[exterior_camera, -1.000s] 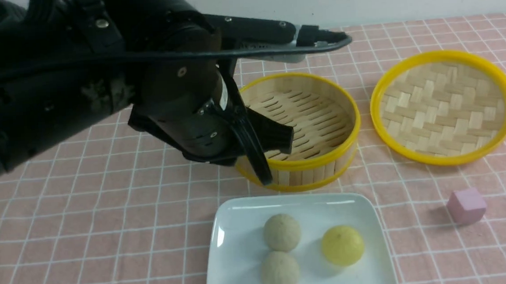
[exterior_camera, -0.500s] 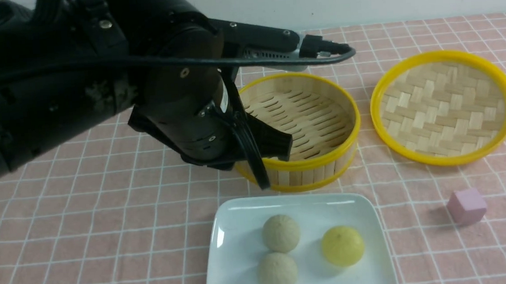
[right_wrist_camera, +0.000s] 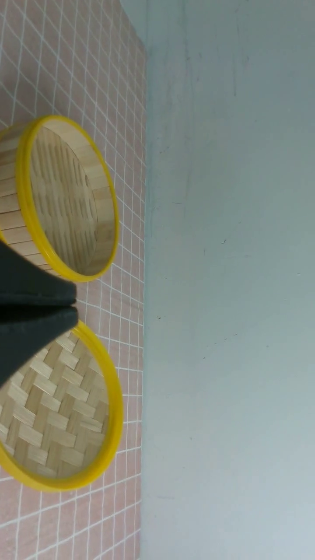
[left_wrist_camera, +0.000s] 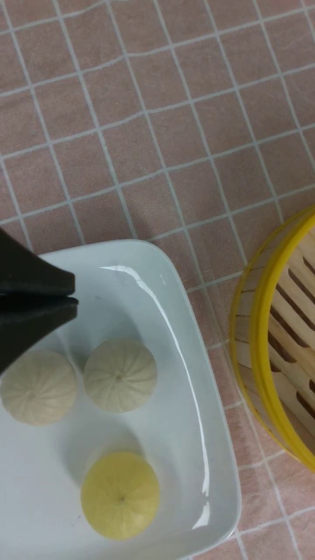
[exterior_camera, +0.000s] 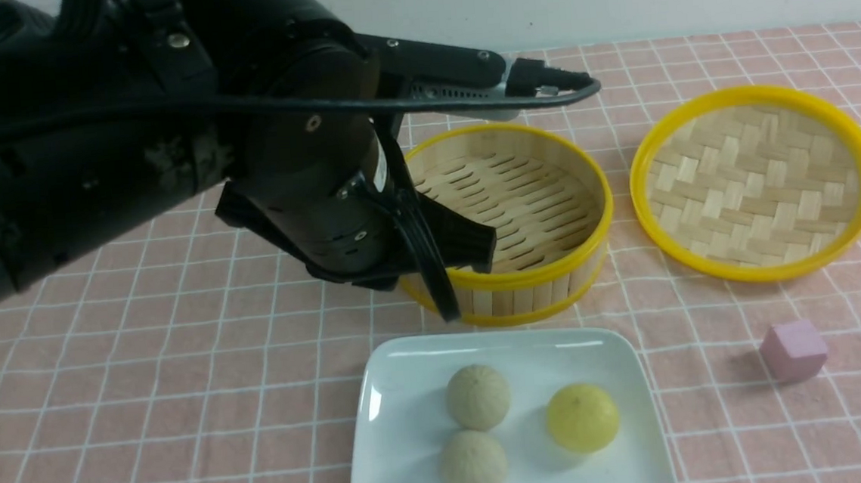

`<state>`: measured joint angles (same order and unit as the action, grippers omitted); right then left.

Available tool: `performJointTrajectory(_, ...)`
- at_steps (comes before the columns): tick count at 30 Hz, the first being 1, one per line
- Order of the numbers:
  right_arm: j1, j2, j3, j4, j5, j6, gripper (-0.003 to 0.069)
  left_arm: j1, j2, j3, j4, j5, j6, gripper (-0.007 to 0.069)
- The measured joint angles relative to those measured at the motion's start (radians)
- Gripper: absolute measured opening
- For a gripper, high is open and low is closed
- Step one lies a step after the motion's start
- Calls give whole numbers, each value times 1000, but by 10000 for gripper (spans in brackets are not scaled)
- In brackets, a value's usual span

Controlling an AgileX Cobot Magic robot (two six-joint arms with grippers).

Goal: Put the steamed buns into the plate on the pink tablecloth.

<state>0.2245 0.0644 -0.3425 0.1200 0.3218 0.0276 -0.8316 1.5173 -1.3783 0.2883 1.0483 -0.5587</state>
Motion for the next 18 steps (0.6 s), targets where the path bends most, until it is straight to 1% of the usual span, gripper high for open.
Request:
performJointTrajectory(13, 0, 0, 1, -1, 0, 0, 1, 0, 0, 0, 0, -32, -8, 15)
performJointTrajectory(16, -3, -10, 31, -2, -9, 0, 3, 0, 0, 0, 1, -32, -9, 17)
performJointTrajectory(18, -22, -32, 81, -9, -14, 0, 4, 0, 0, 0, 1, -32, -9, 20)
